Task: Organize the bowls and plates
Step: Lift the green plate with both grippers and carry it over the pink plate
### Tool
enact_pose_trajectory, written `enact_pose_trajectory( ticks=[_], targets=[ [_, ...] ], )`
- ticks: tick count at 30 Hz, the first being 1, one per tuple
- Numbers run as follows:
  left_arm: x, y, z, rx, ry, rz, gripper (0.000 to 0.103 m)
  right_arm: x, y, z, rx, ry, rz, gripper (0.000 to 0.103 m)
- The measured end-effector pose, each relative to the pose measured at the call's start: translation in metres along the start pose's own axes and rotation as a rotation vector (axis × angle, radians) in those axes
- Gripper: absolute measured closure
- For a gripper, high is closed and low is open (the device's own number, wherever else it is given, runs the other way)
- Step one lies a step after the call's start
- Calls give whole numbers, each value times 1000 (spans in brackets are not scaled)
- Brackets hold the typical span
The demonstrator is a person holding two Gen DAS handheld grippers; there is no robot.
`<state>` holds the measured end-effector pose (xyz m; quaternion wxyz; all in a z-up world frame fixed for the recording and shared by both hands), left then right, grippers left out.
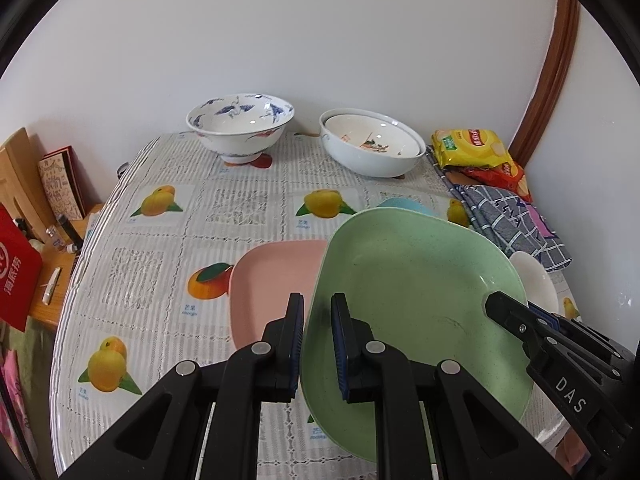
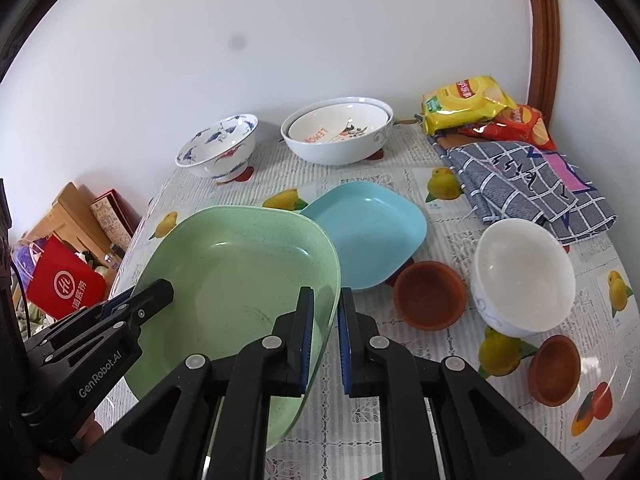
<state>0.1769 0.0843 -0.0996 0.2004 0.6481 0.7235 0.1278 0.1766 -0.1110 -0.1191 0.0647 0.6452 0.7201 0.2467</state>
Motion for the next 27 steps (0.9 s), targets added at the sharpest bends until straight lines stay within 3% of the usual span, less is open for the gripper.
enact_pose_trajectory(
  ticks=[14, 27],
  targets=[
    [57, -12, 42, 85, 50, -112, 89, 44, -5, 66, 127, 39, -78, 91],
    [62, 8, 69, 103, 43, -131, 89, 49, 20, 101, 145, 20, -122, 91]
  ],
)
Point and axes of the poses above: each gripper's, at about its wrist camera, not at the fingertips, and z roughly the way its jaws point, x to its left, y to its top, the point moved 4 cm from there along z, roughly the way its jaws point, and after that the axes turned 13 degrees about x, right-handed, at the moved point
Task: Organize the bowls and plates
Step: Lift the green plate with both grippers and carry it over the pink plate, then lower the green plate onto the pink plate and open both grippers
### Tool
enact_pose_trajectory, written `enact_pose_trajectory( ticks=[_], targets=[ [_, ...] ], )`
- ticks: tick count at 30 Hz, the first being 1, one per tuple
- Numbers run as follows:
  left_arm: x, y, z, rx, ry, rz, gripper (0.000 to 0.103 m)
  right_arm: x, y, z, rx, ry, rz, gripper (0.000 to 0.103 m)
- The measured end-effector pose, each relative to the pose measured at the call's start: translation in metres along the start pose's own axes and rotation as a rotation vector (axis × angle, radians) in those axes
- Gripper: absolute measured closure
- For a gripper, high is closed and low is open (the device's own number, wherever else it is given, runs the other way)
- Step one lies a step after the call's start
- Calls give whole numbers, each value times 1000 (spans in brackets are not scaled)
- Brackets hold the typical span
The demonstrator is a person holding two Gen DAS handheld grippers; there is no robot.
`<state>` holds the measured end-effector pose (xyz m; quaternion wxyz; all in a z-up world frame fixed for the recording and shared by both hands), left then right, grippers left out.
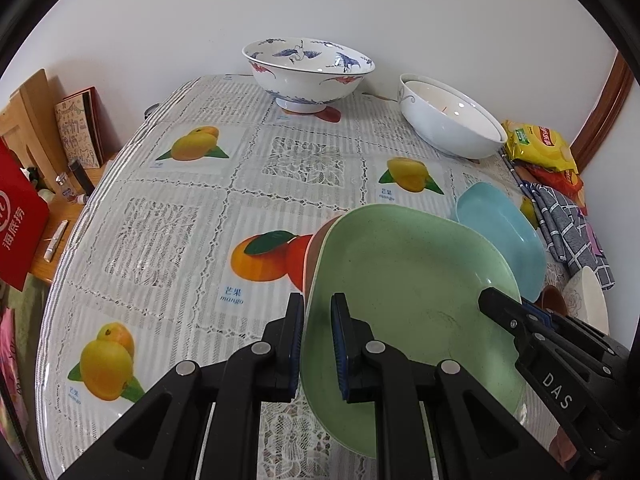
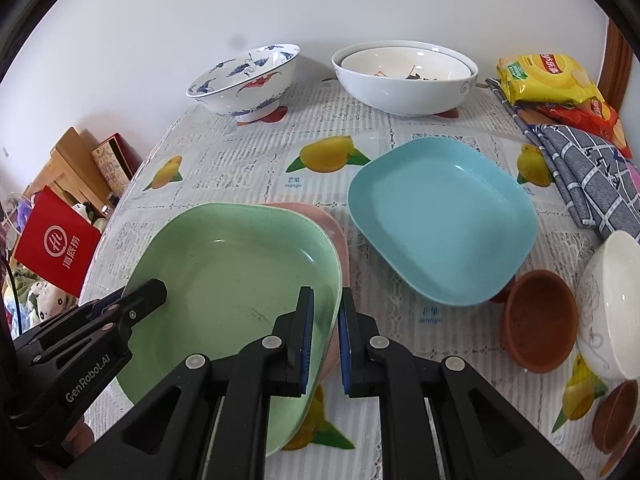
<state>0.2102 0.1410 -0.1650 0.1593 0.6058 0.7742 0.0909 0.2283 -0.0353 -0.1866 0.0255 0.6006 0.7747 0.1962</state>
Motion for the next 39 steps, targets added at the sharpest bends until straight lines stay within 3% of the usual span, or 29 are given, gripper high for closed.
enact_pose_trajectory(
  ticks=[18, 26, 36, 39],
  targets=[
    [-2, 9, 13, 7, 8, 6, 89, -2, 23, 19, -21, 0, -49, 89],
    [-4, 7, 11, 15, 0, 13, 89, -2, 24, 21, -13, 4, -69, 80],
    [-11, 3, -2, 0, 17, 35, 65, -3, 20, 9, -31, 12, -74, 75],
    [-15, 1, -9, -10, 26, 49, 59, -6, 16, -1, -43, 7, -72, 67]
  ],
)
Point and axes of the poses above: each gripper's, at about its wrist camera, not at the fingertips, and z roughly the way its jaws point, x to its left, y to its top, the point moved 4 cm from there along z, roughly the way its jaws point, and after that the axes turned 13 degrees about x, right-handed, at the moved point
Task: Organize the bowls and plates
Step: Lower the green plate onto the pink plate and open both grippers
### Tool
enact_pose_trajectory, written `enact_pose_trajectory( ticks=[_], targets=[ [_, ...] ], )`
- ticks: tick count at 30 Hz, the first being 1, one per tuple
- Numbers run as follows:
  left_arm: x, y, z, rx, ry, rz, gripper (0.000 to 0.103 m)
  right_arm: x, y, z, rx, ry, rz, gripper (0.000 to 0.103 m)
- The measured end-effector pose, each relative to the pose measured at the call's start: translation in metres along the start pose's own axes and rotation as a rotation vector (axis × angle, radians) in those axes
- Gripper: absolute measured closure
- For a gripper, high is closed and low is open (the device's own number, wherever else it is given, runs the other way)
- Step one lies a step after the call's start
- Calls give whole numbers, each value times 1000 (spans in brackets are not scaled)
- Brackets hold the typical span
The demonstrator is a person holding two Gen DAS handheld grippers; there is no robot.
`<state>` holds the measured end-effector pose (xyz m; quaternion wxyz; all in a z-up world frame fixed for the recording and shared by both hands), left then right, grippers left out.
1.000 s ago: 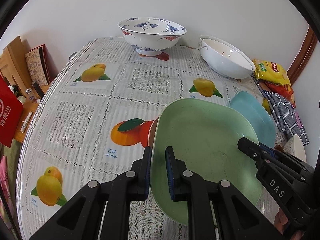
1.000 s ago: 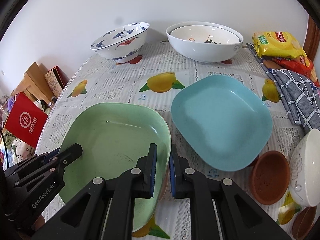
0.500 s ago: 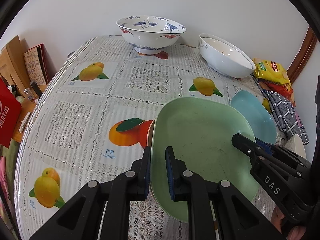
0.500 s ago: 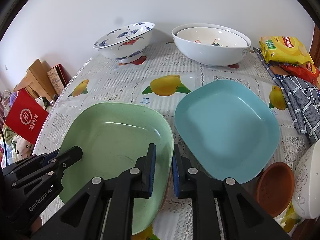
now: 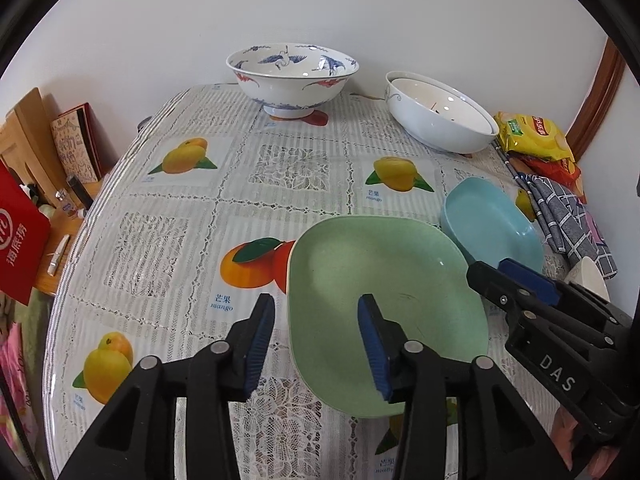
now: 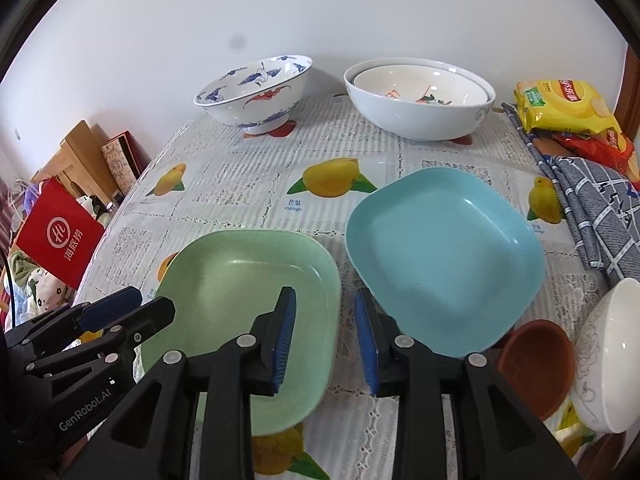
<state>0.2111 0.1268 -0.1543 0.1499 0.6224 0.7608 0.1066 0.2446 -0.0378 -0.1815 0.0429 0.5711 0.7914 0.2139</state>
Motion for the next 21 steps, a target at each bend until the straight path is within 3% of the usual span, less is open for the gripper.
enact_pose_trajectory(
  ticks=[2, 12, 21],
  targets=[
    [-3, -1, -5, -6, 2, 4, 58, -4, -3, -9, -15, -15, 1, 56],
    [-36, -2, -39, -66, 14, 53, 50, -41, -17, -57, -81, -60, 76, 49],
    [-78, 6, -60, -136, 69, 112, 44, -85, -28, -96, -118, -84, 144, 44]
  ],
)
Point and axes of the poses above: each gripper's, at about its wrist camera, not at the fingertips, and z roughly the way its jaws point, x to its left, y to its top, the point moved 4 cm from there along z, roughly the way its jaws point, and after that the axes turned 13 degrees about x, right-handed, at the moved point
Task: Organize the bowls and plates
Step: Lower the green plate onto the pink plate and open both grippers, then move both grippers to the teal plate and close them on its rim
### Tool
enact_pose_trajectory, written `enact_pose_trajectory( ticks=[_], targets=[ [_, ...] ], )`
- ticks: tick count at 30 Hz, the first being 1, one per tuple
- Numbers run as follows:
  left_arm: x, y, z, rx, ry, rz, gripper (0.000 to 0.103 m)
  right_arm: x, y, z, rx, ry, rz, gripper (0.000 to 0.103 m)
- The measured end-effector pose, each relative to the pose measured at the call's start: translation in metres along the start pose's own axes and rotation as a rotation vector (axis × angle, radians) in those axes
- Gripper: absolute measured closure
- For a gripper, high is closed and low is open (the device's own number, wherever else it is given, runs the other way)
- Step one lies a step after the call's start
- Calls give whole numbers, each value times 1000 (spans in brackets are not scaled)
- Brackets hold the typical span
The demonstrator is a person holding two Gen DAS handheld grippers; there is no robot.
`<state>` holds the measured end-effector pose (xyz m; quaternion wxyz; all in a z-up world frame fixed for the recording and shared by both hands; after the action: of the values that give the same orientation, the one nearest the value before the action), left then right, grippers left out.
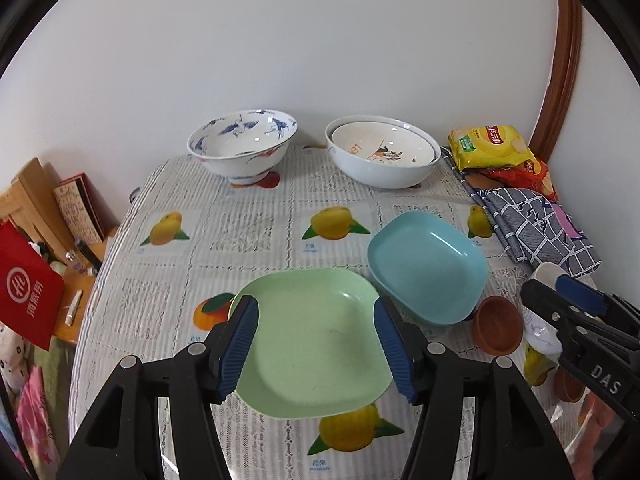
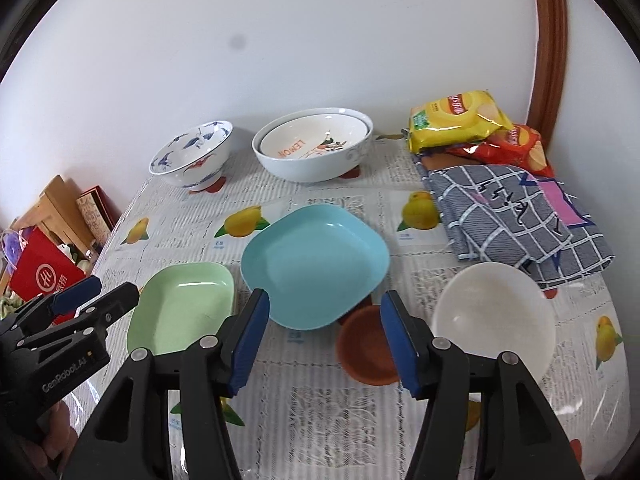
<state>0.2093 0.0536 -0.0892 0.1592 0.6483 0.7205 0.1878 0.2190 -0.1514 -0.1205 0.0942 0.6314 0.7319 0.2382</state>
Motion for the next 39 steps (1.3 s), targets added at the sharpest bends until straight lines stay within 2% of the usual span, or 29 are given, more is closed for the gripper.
enact_pose_trajectory(
  ticks=[2, 8, 11, 15, 19, 22, 27, 31, 37, 39],
  targets=[
    [-7, 4, -1, -14, 19, 13, 44, -6, -1, -7, -8, -7, -4, 41],
    [-22, 14, 0, -43, 46, 30, 42, -21, -3, -17, -16, -66, -39, 41],
    [-26, 18, 6, -43, 43, 25, 42, -27, -3, -13, 1, -64, -32, 41],
    [-32, 24, 15, -52, 76, 41, 42, -37, 0, -2, 22, -50, -17, 41],
    [-35, 32, 31, -4, 39, 49, 42, -41, 5, 10, 35, -35, -4, 41],
    [-43, 35, 51, 74, 18, 88, 42, -43, 12, 23, 47, -30, 7, 41],
    [-50, 45, 73, 100, 9, 87, 42, -48, 27, 49, 82, -28, 20, 41],
    [-53, 57, 89, 119, 16, 86, 42, -49, 41, 66, 104, -56, 12, 47],
    [-56, 68, 113, 150, 44, 96, 42, -47, 56, 92, 134, -63, 7, 49],
    [-54, 70, 122, 170, 32, 84, 42, -46, 58, 103, 155, -66, 10, 52]
  ],
)
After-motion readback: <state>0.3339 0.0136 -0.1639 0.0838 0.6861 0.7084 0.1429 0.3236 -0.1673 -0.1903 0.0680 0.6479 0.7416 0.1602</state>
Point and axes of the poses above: each gripper's, at about its wrist camera, not at the fingertips, and z roughly the way its jaws point, x to its left, y to its top, the point moved 4 cm from there along z, roughly the way its jaws point, and after that the axes turned 13 degrees about x, right-handed, at the moved point
